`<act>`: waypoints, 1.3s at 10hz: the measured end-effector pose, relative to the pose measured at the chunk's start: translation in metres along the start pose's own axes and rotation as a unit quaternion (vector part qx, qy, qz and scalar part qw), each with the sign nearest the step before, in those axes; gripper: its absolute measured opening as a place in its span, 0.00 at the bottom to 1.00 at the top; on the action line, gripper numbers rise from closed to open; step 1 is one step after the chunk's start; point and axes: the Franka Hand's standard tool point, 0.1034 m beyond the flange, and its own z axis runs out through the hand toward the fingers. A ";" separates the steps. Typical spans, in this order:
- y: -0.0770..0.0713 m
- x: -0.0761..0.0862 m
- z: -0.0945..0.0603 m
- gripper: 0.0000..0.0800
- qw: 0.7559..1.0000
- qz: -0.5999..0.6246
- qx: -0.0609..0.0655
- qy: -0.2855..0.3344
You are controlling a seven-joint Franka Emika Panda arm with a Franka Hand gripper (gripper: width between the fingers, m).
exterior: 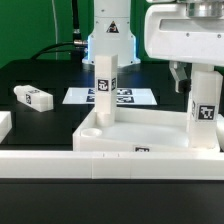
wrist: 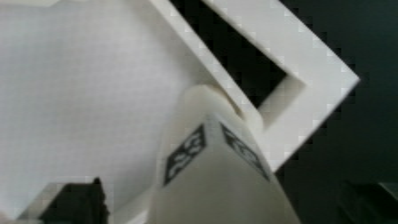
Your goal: Assemble desk
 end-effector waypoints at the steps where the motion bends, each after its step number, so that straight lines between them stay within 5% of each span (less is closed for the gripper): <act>1: -0.003 0.002 -0.004 0.81 0.999 -0.050 -0.004 0.007; 5: -0.007 -0.003 -0.005 0.81 0.977 -0.211 -0.018 0.015; 9: -0.006 0.001 -0.005 0.81 0.937 -0.348 -0.018 0.019; 11: -0.004 0.003 -0.004 0.49 0.936 -0.350 -0.018 0.019; 12: -0.004 0.004 -0.004 0.49 0.937 -0.349 -0.018 0.019; 13: -0.004 0.004 -0.004 0.36 0.937 -0.349 -0.018 0.020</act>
Offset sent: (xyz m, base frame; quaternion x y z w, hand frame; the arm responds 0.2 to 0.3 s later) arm -0.0068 0.0124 0.0033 -0.0164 -0.0049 -0.1438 0.9895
